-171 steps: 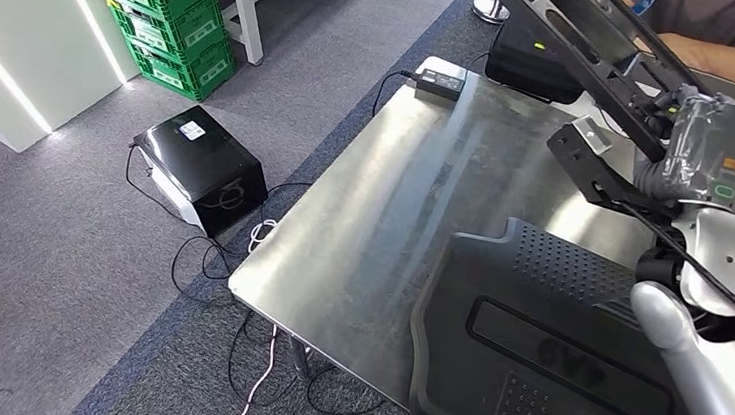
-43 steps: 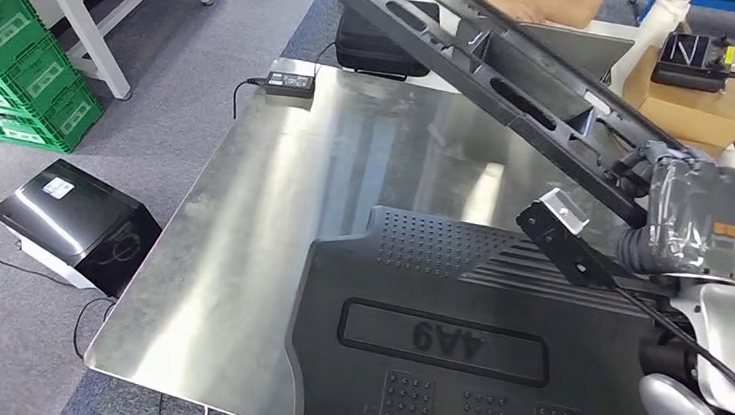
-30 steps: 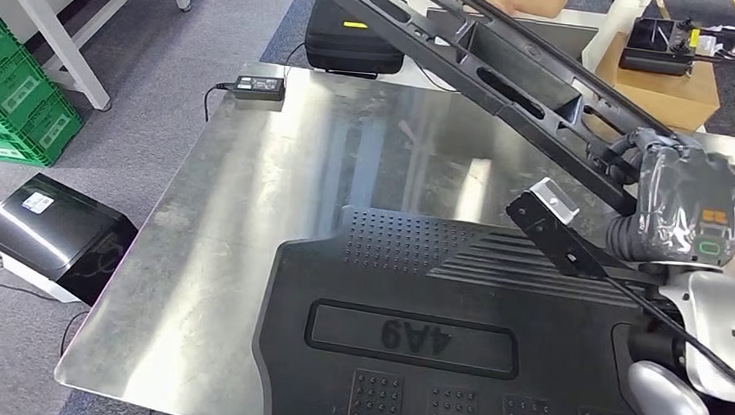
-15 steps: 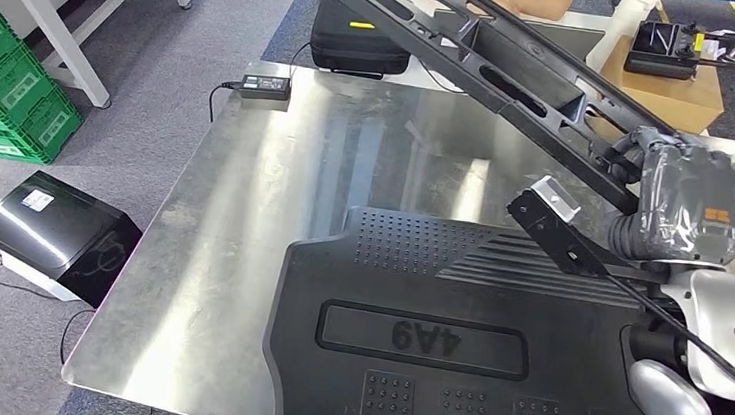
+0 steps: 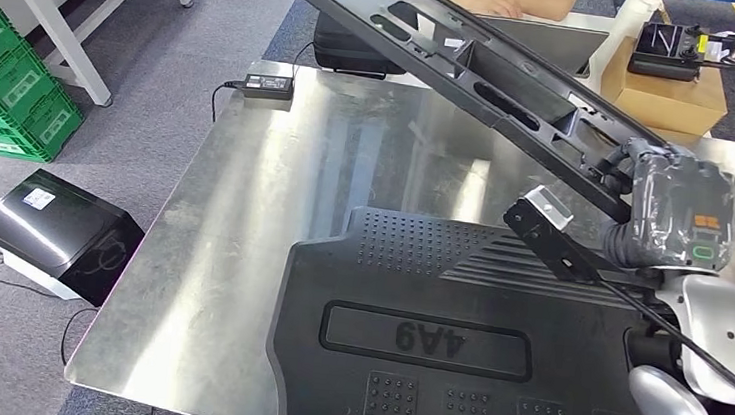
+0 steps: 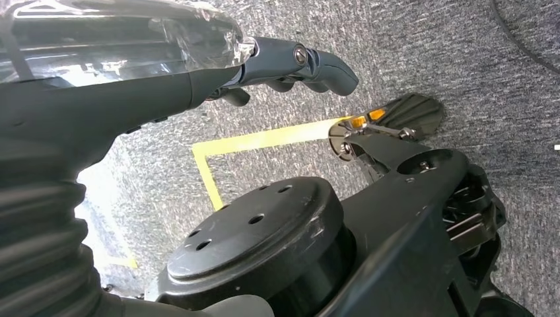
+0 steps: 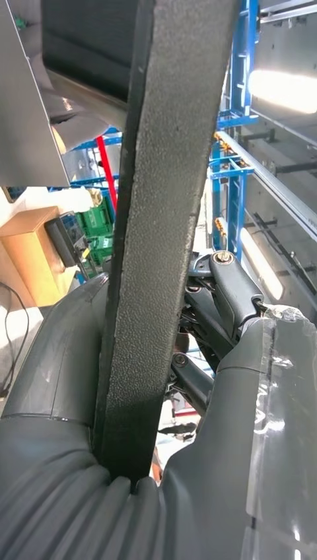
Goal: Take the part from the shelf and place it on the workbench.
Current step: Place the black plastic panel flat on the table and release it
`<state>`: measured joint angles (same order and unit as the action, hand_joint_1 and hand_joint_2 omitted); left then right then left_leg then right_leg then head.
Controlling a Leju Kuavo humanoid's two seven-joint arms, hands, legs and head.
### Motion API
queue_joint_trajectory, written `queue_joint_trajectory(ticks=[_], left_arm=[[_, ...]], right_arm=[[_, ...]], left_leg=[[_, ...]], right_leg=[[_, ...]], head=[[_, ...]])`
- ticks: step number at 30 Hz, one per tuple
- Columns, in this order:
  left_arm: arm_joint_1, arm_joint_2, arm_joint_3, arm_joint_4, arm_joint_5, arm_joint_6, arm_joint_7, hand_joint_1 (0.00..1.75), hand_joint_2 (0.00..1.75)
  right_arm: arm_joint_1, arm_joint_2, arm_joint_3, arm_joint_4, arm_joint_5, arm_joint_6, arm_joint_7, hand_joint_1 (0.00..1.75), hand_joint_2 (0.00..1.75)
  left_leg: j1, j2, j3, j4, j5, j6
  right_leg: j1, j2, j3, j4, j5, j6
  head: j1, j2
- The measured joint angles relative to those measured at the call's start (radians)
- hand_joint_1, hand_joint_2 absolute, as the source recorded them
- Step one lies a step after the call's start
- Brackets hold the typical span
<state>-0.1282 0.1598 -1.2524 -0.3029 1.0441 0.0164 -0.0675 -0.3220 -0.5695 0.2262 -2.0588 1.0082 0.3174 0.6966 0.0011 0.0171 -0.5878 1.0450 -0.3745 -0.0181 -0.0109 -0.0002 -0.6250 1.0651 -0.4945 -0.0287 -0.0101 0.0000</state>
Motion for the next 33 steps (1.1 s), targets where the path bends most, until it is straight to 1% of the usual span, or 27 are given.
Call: queue_joint_trajectory(ticks=[7, 11, 15, 23, 33], left_arm=[[0.0, 0.0, 0.0, 0.0, 0.0, 0.0, 0.0, 0.0, 1.75], [0.0, 0.0, 0.0, 0.0, 0.0, -0.002, 0.0, 0.0, 1.75], [0.0, 0.0, 0.0, 0.0, 0.008, -0.014, 0.002, 0.0, 0.0], [0.0, 0.0, 0.0, 0.0, 0.022, -0.021, 0.054, 0.0, 0.0], [0.0, 0.002, 0.0, 0.0, 0.026, -0.021, 0.07, 0.0, 0.0]], right_arm=[[0.003, 0.0, 0.0, 0.0, 0.0, 0.0, 0.0, 1.75, 1.75], [0.003, 0.0, 0.0, 0.0, -0.002, 0.0, 0.0, 0.0, 0.0], [0.001, 0.0, 0.001, 0.0, -0.011, 0.002, 0.0, 0.0, 0.0], [-0.009, 0.002, 0.002, 0.0, -0.015, 0.006, 0.0, 0.0, 0.0], [-0.018, 0.002, -0.002, 0.0, -0.02, 0.023, 0.0, 0.0, 0.0]], left_leg=[[0.0, 0.0, 0.0, 0.0, 0.0, 0.0], [0.0, 0.0, 0.0, 0.0, 0.0, 0.0], [0.0, 0.0, 0.0, 0.0, 0.0, 0.0], [0.0, -0.001, -0.001, 0.0, 0.0, 0.0], [0.0, -0.001, 0.0, 0.0, 0.0, 0.0]], right_leg=[[0.0, 0.0, 0.0, 0.0, 0.0, 0.0], [0.0, 0.0, 0.0, 0.0, 0.0, 0.0], [0.0, 0.0, 0.0, 0.0, 0.0, 0.0], [0.0, -0.001, 0.0, 0.0, 0.0, 0.0], [0.0, -0.001, 0.001, 0.0, 0.0, 0.0]], head=[[0.0, 0.0], [0.0, 0.0], [0.0, 0.0], [0.0, 0.0], [0.002, 0.0]])
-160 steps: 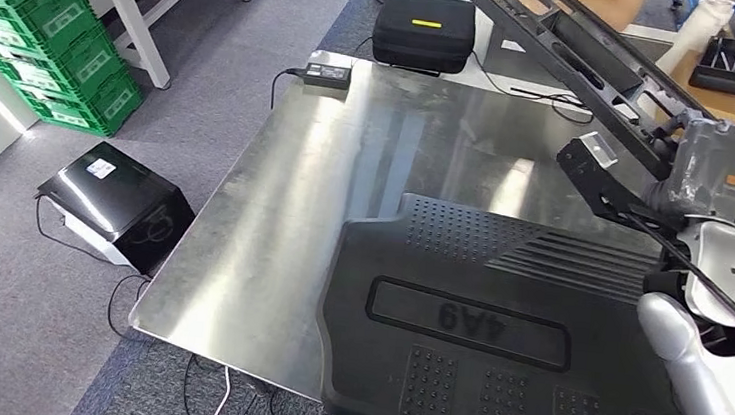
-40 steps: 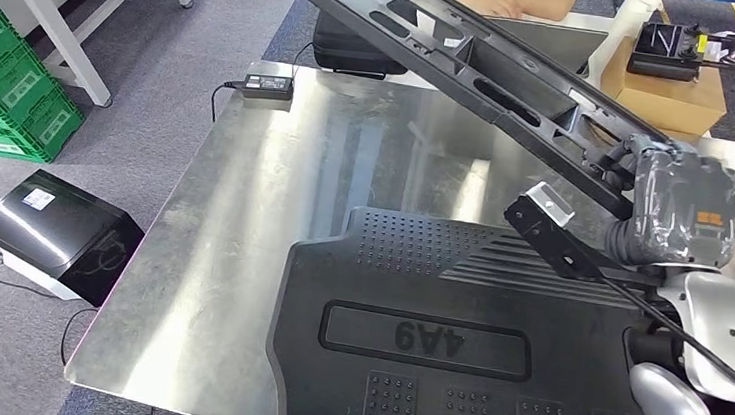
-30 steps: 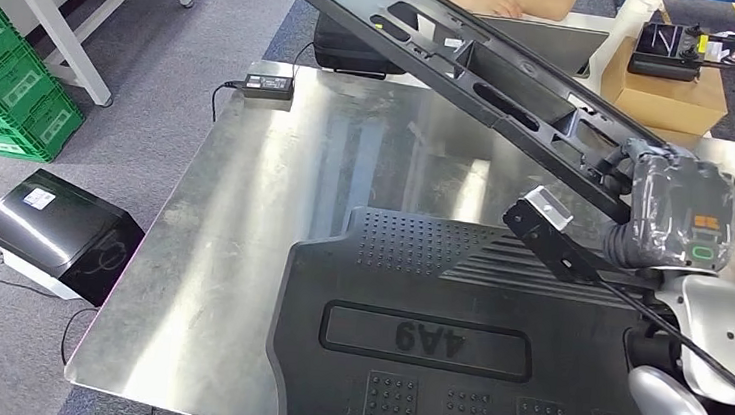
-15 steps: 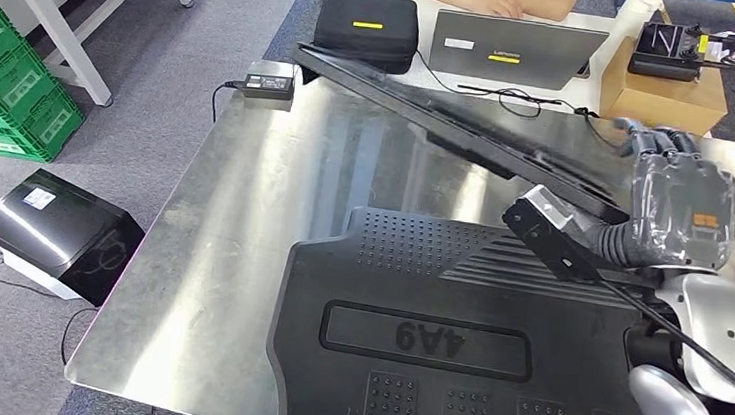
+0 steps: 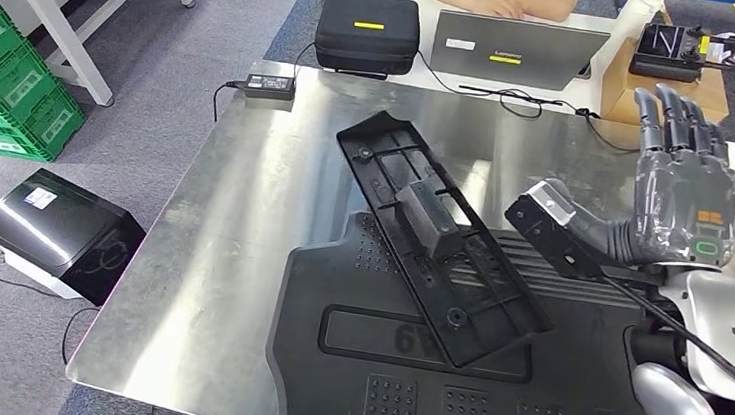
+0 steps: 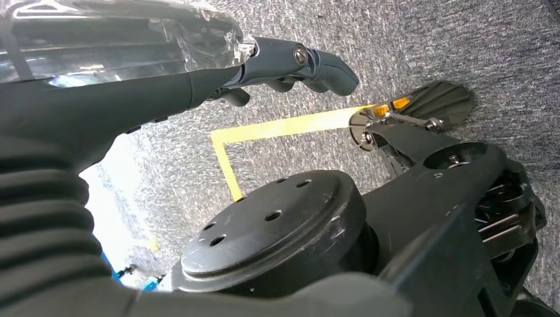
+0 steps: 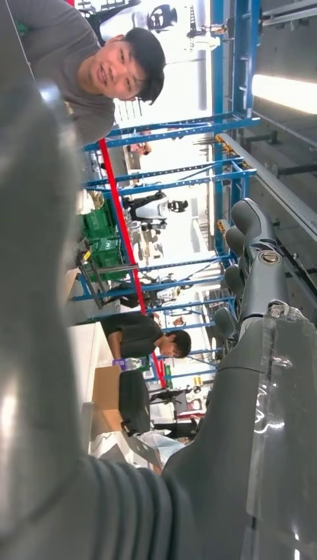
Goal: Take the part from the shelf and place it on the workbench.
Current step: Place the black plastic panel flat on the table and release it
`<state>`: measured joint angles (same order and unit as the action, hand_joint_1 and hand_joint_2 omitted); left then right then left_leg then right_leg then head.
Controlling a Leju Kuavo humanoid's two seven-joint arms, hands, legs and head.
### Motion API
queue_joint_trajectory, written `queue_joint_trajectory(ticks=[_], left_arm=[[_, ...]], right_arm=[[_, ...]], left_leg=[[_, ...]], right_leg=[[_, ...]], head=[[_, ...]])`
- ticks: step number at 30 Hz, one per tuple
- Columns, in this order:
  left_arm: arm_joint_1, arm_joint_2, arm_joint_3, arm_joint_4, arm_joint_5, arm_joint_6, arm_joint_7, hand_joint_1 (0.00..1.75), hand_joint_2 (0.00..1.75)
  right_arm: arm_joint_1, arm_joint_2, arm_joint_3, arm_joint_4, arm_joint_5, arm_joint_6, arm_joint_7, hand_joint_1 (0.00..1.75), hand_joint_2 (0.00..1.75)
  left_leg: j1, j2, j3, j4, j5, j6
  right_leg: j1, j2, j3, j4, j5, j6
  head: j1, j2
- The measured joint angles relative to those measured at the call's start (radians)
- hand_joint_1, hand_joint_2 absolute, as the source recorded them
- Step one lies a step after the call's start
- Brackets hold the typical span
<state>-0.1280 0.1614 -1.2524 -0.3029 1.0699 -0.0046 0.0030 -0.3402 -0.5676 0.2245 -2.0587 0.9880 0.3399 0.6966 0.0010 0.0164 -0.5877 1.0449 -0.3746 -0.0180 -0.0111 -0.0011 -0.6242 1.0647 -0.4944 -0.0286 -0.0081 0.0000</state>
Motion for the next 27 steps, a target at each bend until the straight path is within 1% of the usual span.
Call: queue_joint_trajectory(ticks=[8, 22, 24, 25, 27], left_arm=[[0.0, 0.005, 0.0, 0.0, -0.001, 0.011, -0.012, 0.0, 0.0], [0.0, 0.008, 0.0, 0.0, 0.006, 0.033, -0.02, 0.0, 0.0], [0.0, 0.008, 0.0, 0.0, 0.008, 0.035, -0.025, 0.0, 0.0], [0.001, 0.008, 0.0, 0.0, 0.01, 0.036, -0.026, 0.0, 0.0], [0.002, 0.008, 0.0, 0.0, 0.015, 0.036, -0.022, 0.0, 0.0]], right_arm=[[0.0, 0.0, -0.005, -0.004, -0.008, 0.011, 0.0, 0.0, 0.0], [0.001, 0.0, -0.017, -0.007, -0.006, -0.006, 0.0, 0.0, 0.0], [0.025, 0.0, -0.037, -0.013, -0.022, -0.036, 0.0, 0.0, 0.0], [0.045, 0.0, -0.053, -0.017, -0.057, -0.064, 0.0, 0.0, 0.0], [0.098, -0.004, -0.095, -0.024, -0.179, -0.16, 0.0, 0.0, 0.0]], left_leg=[[0.0, 0.0, 0.001, 0.0, 0.0, 0.0], [0.0, 0.0, 0.002, 0.0, 0.0, 0.0], [0.0, 0.0, 0.002, 0.0, 0.0, 0.0], [0.0, 0.0, 0.002, 0.0, 0.0, 0.0], [0.0, -0.001, 0.003, 0.0, -0.001, 0.0]], right_leg=[[0.0, 0.0, 0.0, 0.0, 0.0, 0.0], [0.0, 0.0, 0.001, 0.0, 0.0, 0.0], [0.0, 0.0, 0.001, 0.0, 0.0, 0.0], [0.0, 0.0, 0.002, -0.001, 0.0, 0.0], [0.0, 0.0, 0.002, -0.001, 0.0, 0.0]], head=[[0.0, 0.0], [0.0, 0.0], [0.0, 0.0], [0.0, 0.0], [0.0, 0.0]])
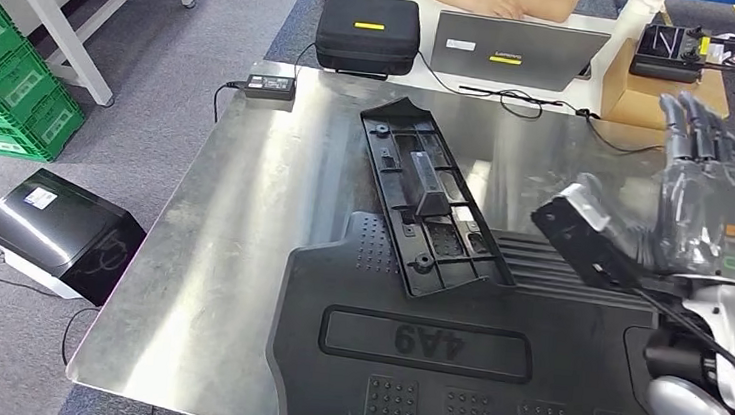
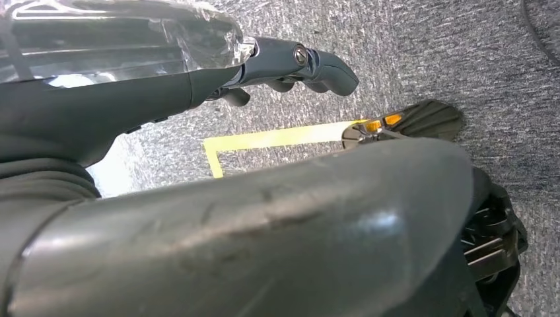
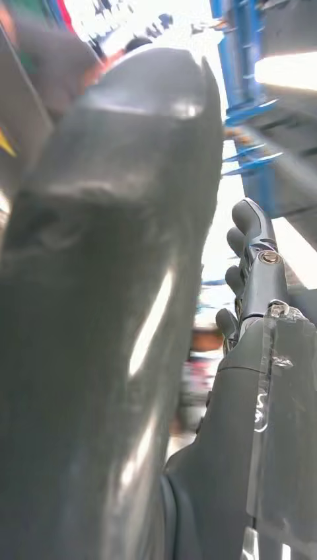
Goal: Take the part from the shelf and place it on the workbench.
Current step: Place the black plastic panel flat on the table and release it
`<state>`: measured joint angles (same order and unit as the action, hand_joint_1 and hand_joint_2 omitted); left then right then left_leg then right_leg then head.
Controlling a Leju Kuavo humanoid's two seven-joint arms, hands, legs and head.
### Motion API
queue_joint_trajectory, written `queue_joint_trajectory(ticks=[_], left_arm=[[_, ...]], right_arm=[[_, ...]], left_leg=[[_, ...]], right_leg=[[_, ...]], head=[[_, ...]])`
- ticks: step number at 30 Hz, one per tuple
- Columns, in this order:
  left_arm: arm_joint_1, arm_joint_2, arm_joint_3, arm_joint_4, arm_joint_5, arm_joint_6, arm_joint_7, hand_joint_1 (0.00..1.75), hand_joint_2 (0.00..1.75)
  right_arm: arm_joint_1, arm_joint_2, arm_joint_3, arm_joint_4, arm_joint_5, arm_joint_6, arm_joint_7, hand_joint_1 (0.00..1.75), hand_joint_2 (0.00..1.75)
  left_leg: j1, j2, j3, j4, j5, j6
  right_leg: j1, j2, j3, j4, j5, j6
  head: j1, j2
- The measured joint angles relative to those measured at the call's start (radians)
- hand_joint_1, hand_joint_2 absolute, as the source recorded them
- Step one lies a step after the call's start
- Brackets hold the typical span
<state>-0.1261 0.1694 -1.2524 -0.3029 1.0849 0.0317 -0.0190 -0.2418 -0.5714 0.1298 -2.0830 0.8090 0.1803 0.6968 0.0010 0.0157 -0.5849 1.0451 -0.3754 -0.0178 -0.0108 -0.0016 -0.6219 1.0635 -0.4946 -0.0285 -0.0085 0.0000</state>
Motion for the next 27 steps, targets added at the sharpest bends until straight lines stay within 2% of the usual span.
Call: queue_joint_trajectory(ticks=[5, 8, 12, 16, 20, 22, 23, 24, 25, 27], left_arm=[[0.005, 0.002, 0.0, 0.0, -0.005, -0.005, 0.014, 0.0, 0.0], [0.005, 0.004, 0.0, 0.0, -0.008, -0.005, 0.005, 0.0, 0.0], [0.004, 0.005, 0.0, 0.0, -0.009, -0.002, -0.004, 0.0, 0.0], [0.004, 0.006, 0.0, 0.0, -0.008, 0.0, 0.001, 0.0, 0.0], [0.004, 0.01, 0.0, 0.0, -0.007, 0.001, 0.007, 0.0, 0.0], [0.003, 0.012, 0.0, 0.0, -0.006, 0.001, 0.01, 0.0, 0.0], [0.003, 0.013, 0.0, 0.0, -0.006, 0.001, 0.011, 0.0, 0.0], [0.002, 0.013, 0.0, 0.0, -0.006, 0.0, 0.013, 0.0, 0.0], [0.0, 0.013, 0.0, 0.0, -0.006, 0.0, 0.014, 0.0, 0.0], [-0.001, 0.013, 0.0, 0.0, -0.006, 0.0, 0.018, 0.0, 0.0]], right_arm=[[0.169, -0.039, -0.139, -0.006, -0.25, -0.316, 0.0, 0.0, 0.0], [0.242, -0.068, -0.211, -0.009, -0.301, -0.418, 0.0, 0.0, 0.0], [0.267, -0.095, -0.263, -0.01, -0.306, -0.425, 0.0, 0.0, 0.0], [0.252, -0.106, -0.272, -0.01, -0.298, -0.409, 0.0, 0.0, 0.0], [0.231, -0.109, -0.27, -0.01, -0.292, -0.404, 0.0, 0.0, 0.0], [0.218, -0.114, -0.268, -0.01, -0.291, -0.403, 0.0, 0.0, 0.0], [0.211, -0.117, -0.267, -0.009, -0.291, -0.402, 0.0, 0.0, 0.0], [0.205, -0.119, -0.266, -0.009, -0.291, -0.402, 0.0, 0.0, 0.0], [0.199, -0.12, -0.264, -0.009, -0.291, -0.401, 0.0, 0.0, 0.0], [0.192, -0.12, -0.259, -0.008, -0.292, -0.4, 0.0, 0.0, 0.0]], left_leg=[[0.0, 0.0, 0.0, 0.0, -0.002, 0.001], [0.0, 0.001, 0.001, 0.0, -0.004, 0.001], [0.0, 0.002, 0.001, 0.0, -0.004, 0.001], [0.0, 0.003, 0.002, 0.001, -0.004, 0.001], [-0.007, 0.002, 0.001, 0.007, -0.005, 0.013], [-0.005, 0.003, 0.009, -0.015, 0.011, 0.022], [-0.002, 0.004, 0.017, -0.034, 0.023, 0.026], [0.0, 0.005, 0.025, -0.053, 0.034, 0.029], [0.002, 0.005, 0.029, -0.066, 0.043, 0.03], [0.003, 0.006, 0.025, -0.071, 0.049, 0.031]], right_leg=[[0.0, 0.0, 0.001, -0.002, -0.001, 0.001], [0.0, 0.002, 0.002, -0.002, -0.001, 0.001], [-0.001, 0.003, 0.003, -0.002, -0.001, 0.001], [-0.001, 0.003, 0.004, -0.003, 0.0, 0.002], [-0.007, 0.001, 0.006, -0.008, 0.006, 0.012], [-0.007, 0.0, 0.012, -0.015, 0.01, 0.019], [-0.007, 0.0, 0.013, -0.013, 0.004, 0.023], [-0.007, 0.0, 0.007, 0.006, -0.014, 0.026], [-0.008, 0.0, -0.008, 0.045, -0.043, 0.029], [-0.014, 0.001, -0.055, 0.157, -0.102, 0.038]], head=[[0.001, 0.0], [0.002, 0.0], [0.002, 0.0], [0.002, 0.0], [-0.002, 0.0], [-0.005, 0.0], [-0.005, 0.0], [-0.002, 0.0], [0.003, 0.0], [0.013, 0.0]])
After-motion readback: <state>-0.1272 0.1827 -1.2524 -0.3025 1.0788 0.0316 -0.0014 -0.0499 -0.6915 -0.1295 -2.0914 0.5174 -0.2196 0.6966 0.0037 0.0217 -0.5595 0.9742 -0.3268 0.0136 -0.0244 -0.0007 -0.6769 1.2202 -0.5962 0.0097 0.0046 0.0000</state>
